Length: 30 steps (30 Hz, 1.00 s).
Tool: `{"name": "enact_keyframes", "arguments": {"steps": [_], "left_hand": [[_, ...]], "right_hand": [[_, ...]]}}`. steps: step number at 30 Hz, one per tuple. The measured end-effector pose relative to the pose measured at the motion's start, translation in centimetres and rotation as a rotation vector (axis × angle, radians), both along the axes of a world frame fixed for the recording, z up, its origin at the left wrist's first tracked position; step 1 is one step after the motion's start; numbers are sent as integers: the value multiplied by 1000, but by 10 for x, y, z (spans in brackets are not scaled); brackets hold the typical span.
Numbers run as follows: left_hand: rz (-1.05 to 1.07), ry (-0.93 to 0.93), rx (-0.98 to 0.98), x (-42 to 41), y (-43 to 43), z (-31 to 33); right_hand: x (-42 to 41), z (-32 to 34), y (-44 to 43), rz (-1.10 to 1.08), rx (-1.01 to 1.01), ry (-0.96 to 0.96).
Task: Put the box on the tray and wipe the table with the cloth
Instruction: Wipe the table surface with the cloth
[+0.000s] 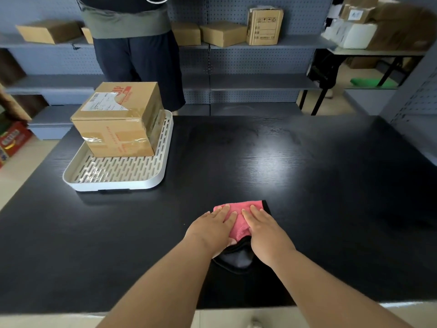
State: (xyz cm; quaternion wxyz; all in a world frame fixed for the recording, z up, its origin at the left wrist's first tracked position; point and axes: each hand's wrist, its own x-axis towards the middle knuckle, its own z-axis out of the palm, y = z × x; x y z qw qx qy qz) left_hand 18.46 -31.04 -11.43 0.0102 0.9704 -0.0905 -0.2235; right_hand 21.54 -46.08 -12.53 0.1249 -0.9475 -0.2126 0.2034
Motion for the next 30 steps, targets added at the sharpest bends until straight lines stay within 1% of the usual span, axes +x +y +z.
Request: {"name": "enact_keyframes", "arguments": {"steps": [4, 12, 18, 23, 30], "left_hand": [[16, -4, 6, 45, 7, 1], [65, -23, -5, 155, 21, 2], [66, 13, -5, 231, 35, 4], [80, 14, -6, 276, 45, 3], [111, 27, -6, 315, 56, 1]], "right_hand": [[46, -1, 9, 10, 1, 0], [164, -2, 25, 30, -3, -4], [243, -6, 37, 78, -22, -27], [290, -5, 47, 115, -26, -61], [328, -1, 58, 122, -23, -55]]}}
